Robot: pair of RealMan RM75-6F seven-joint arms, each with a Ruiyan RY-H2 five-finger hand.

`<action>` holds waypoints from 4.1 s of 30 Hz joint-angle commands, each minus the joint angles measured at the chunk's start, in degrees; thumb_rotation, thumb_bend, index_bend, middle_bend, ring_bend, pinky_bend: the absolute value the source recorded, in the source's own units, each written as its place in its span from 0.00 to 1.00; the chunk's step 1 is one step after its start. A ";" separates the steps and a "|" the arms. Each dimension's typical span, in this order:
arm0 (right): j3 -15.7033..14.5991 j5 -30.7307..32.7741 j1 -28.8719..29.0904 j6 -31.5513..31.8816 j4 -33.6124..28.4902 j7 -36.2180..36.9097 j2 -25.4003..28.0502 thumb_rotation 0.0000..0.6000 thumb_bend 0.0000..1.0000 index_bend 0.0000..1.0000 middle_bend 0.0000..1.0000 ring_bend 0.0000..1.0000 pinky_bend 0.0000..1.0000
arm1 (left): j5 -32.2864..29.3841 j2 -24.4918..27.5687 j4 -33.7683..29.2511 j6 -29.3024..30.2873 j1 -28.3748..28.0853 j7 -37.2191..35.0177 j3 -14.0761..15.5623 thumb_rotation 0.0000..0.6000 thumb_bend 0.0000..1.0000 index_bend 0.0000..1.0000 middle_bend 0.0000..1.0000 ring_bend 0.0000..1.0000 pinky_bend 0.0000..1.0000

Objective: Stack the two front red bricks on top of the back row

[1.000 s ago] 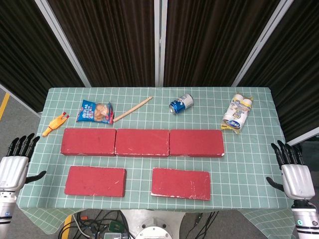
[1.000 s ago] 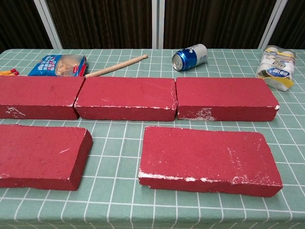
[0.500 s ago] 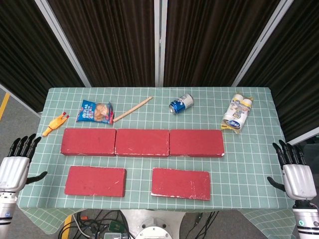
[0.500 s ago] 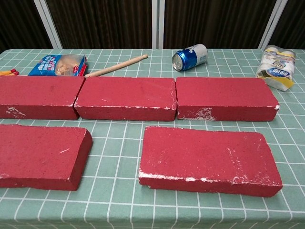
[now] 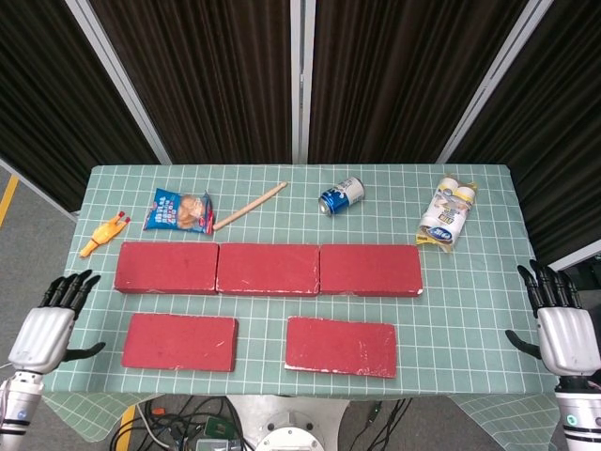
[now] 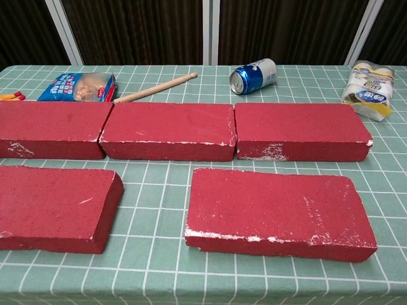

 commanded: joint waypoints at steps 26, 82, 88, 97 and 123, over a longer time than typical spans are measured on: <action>0.31 -0.08 -0.29 0.56 0.09 3.76 1.38 1.00 0.05 0.00 0.00 0.00 0.00 | -10.55 -8.61 -10.55 -20.93 -12.23 15.30 1.23 1.00 0.00 0.00 0.00 0.00 0.00; 0.56 2.54 -0.45 -0.97 2.08 4.90 0.67 1.00 0.07 0.00 0.00 0.00 0.00 | -18.24 -13.01 -9.28 -18.49 -17.82 19.06 2.55 1.00 0.05 0.01 0.12 0.00 0.00; 0.68 2.67 -0.51 -0.85 2.04 4.97 0.74 1.00 0.07 0.00 0.00 0.00 0.00 | -14.93 -8.58 -13.84 -16.08 -17.83 19.10 2.01 1.00 0.05 0.02 0.14 0.01 0.00; 1.06 3.44 -0.71 -0.74 2.21 5.70 1.03 1.00 0.07 0.00 0.00 0.00 0.00 | -15.38 -3.40 -16.75 -15.89 -20.26 18.10 -1.97 1.00 0.06 0.03 0.19 0.07 0.00; 1.87 4.67 -1.43 0.08 2.18 6.95 2.08 1.00 0.07 0.00 0.00 0.00 0.00 | -52.66 -7.28 0.08 -33.40 -46.90 28.23 -10.20 1.00 0.07 0.04 0.20 0.07 0.00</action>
